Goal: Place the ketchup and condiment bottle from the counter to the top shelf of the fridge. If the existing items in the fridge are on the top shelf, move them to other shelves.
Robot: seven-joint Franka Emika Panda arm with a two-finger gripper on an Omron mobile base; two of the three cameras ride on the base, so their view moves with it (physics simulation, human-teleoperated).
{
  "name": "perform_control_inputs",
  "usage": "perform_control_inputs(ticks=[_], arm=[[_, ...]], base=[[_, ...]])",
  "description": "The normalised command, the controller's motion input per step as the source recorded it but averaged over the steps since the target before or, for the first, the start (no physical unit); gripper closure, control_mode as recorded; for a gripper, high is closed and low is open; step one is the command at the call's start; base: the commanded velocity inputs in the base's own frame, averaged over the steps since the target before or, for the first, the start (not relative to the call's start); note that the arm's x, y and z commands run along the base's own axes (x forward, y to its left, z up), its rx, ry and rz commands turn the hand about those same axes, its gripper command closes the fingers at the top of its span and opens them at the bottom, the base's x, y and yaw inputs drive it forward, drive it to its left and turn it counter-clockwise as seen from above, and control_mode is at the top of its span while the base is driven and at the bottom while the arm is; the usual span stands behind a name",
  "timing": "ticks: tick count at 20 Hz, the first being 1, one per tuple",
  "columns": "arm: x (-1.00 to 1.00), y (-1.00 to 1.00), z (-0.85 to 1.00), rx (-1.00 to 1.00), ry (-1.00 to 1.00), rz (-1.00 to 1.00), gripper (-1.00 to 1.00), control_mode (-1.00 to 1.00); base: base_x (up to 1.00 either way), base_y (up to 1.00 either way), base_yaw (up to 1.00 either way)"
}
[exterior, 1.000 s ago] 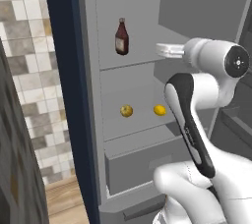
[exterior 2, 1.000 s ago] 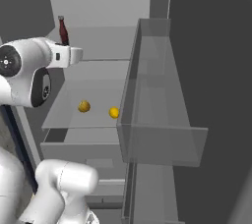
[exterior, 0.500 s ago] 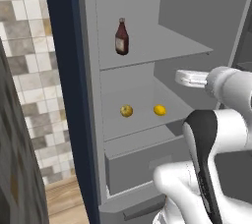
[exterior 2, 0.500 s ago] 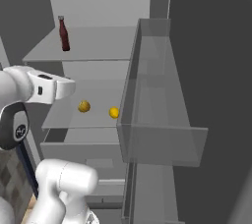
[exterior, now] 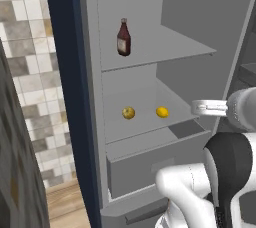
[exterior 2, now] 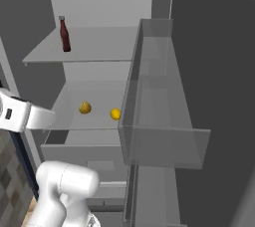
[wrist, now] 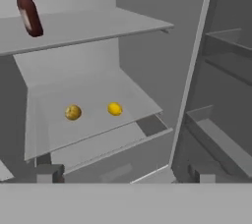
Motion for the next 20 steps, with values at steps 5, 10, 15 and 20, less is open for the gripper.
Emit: perform_control_inputs(ticks=[5,10,15,20], arm=[[-0.04,0.00,-0.02,0.00,0.03,0.02,-1.00,-1.00],[-0.15,0.00,0.00,0.00,0.00,0.00,-1.00,-1.00],[-0.45,0.00,0.00,0.00,0.00,0.01,-1.00,1.00],[0.00,0.00,0.00,0.00,0.00,0.00,-1.00,1.00]], base=[[0.00,0.00,0.00],[0.00,0.00,0.00],[-0.20,0.00,0.01],[-1.00,0.00,0.01]])
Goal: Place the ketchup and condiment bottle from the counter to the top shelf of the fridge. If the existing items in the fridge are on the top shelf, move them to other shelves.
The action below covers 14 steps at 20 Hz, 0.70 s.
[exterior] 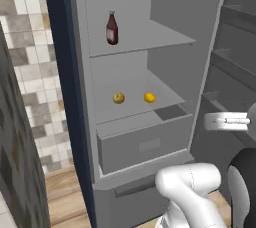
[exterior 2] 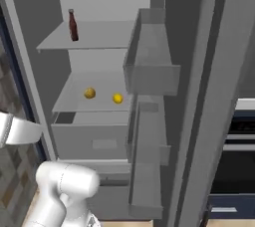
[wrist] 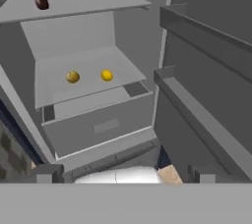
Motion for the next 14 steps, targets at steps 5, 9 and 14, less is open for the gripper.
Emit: perform_control_inputs(ticks=[5,9,14], arm=[[0.00,0.00,0.00,0.00,0.00,0.00,-1.00,1.00],[0.00,0.00,0.00,0.00,0.00,0.00,-1.00,1.00],[0.00,0.00,0.00,0.00,0.00,0.00,-1.00,1.00]], base=[[-1.00,0.03,-0.09],[-1.00,0.04,-0.47],[-0.73,0.02,-0.71]])
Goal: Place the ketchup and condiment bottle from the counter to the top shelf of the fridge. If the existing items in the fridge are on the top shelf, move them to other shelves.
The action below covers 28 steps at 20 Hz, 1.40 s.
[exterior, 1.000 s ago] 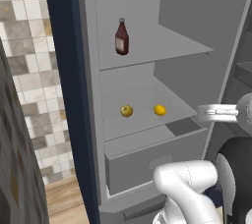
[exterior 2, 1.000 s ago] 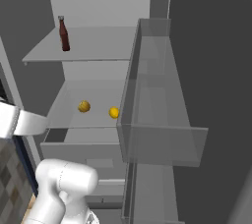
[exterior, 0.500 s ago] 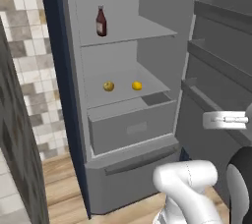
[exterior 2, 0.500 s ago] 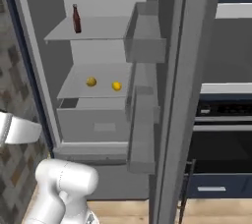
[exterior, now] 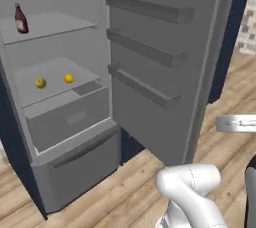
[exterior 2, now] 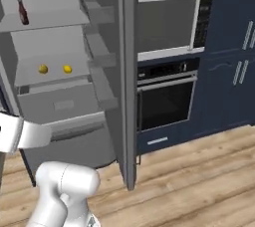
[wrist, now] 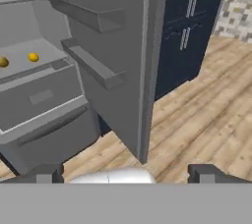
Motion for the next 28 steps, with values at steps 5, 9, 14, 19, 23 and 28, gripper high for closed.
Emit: perform_control_inputs(ticks=[5,9,14,19,23,28], arm=[[0.00,0.00,0.00,0.00,0.00,0.00,-1.00,1.00],[0.00,0.00,0.00,0.00,0.00,0.00,-1.00,1.00],[0.00,0.00,0.00,0.00,0.00,0.00,-1.00,1.00],[0.00,0.00,0.00,0.00,0.00,0.00,-1.00,1.00],[0.00,0.00,0.00,0.00,0.00,0.00,-1.00,1.00],[0.00,0.00,0.00,0.00,0.00,0.00,-1.00,1.00]], base=[[-0.06,-0.01,-0.89],[0.10,-0.20,-0.79],[0.47,-0.50,-0.56],[1.00,-0.61,-0.29],[0.98,-1.00,-0.14],[1.00,-0.85,-0.14]])
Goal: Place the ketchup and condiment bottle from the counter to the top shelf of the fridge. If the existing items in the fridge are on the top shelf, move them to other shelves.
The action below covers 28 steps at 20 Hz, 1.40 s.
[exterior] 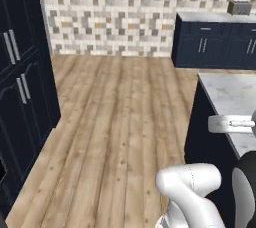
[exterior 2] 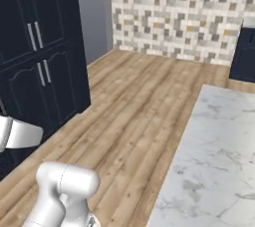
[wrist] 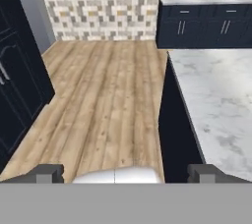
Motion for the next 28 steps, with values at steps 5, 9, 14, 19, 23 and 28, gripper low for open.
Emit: perform_control_inputs(ticks=[5,9,14,19,23,28], arm=[[0.00,0.00,0.00,0.00,0.00,0.00,-1.00,1.00],[0.00,0.00,0.00,0.00,0.00,0.00,-1.00,1.00],[0.00,0.00,0.00,0.00,0.00,0.00,-1.00,1.00],[0.00,0.00,0.00,0.00,0.00,0.00,-1.00,1.00],[0.00,0.00,0.00,0.00,0.00,0.00,-1.00,1.00],[0.00,0.00,0.00,0.00,0.00,0.00,-1.00,1.00]], base=[[1.00,-0.41,-0.10],[1.00,-0.12,-0.02],[1.00,0.00,0.00],[1.00,0.11,0.11],[1.00,-0.01,0.03],[1.00,-0.10,0.03]])
